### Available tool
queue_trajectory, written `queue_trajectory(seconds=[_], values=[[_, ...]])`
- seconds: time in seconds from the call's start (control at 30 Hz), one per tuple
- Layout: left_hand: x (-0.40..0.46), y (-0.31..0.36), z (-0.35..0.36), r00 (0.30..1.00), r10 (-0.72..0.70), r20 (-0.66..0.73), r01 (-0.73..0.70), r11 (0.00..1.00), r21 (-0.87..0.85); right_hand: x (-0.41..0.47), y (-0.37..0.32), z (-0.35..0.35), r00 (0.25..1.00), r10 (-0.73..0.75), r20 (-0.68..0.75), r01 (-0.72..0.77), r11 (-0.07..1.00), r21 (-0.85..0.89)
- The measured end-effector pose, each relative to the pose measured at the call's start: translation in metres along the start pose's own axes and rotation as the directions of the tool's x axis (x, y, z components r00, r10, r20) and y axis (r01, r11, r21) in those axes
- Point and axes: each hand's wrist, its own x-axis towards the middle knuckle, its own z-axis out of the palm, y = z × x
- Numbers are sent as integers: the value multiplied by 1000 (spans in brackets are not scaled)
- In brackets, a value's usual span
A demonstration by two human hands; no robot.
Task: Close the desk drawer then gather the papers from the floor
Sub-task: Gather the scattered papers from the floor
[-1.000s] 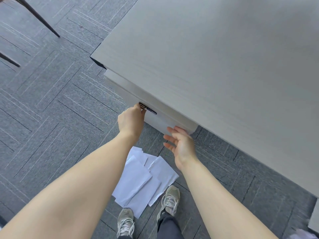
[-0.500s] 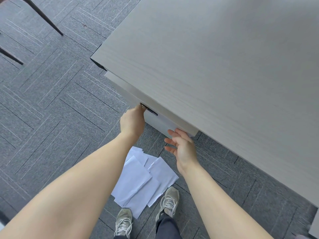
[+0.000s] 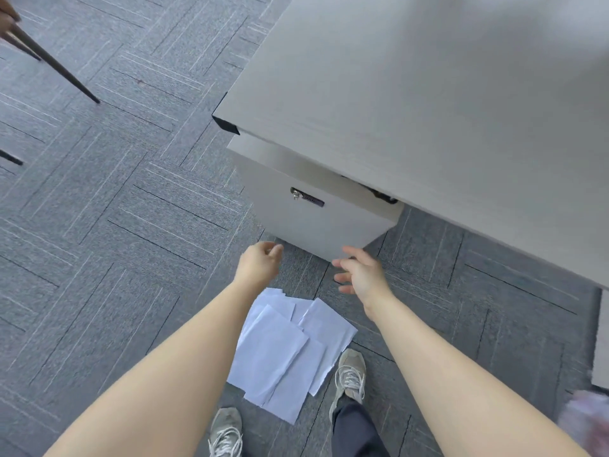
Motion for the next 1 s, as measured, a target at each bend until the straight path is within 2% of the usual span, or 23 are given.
queue_trajectory(seconds=[0.1,0.17,0.4,0.5,0.67,0.77,0.87,1.0], values=[[-33,-69,-11,987,-86,138,77,994,73,-23,48,14,993,113,-38,-117,987,-110],[-46,-123,-20,971,-163,174,144,983,116,-33,92,29,984,164,-61,-171,977,-129],[-12,-317,-9,952,-297,66,289,951,112,10,284,73,945,307,-117,-322,936,-143],[43,-397,20,961,-273,44,259,945,201,68,383,78,915,362,-181,-381,921,-83],[142,-501,72,970,-244,-21,239,925,295,168,515,69,878,338,-340,-379,923,-62],[194,-549,93,969,-224,-102,244,925,292,218,569,67,818,339,-465,-409,911,-55],[227,-581,104,960,-222,-171,266,914,307,248,590,76,774,235,-588,-363,926,-108],[235,-586,106,949,-195,-246,266,916,300,259,586,108,827,90,-556,-265,933,-243]])
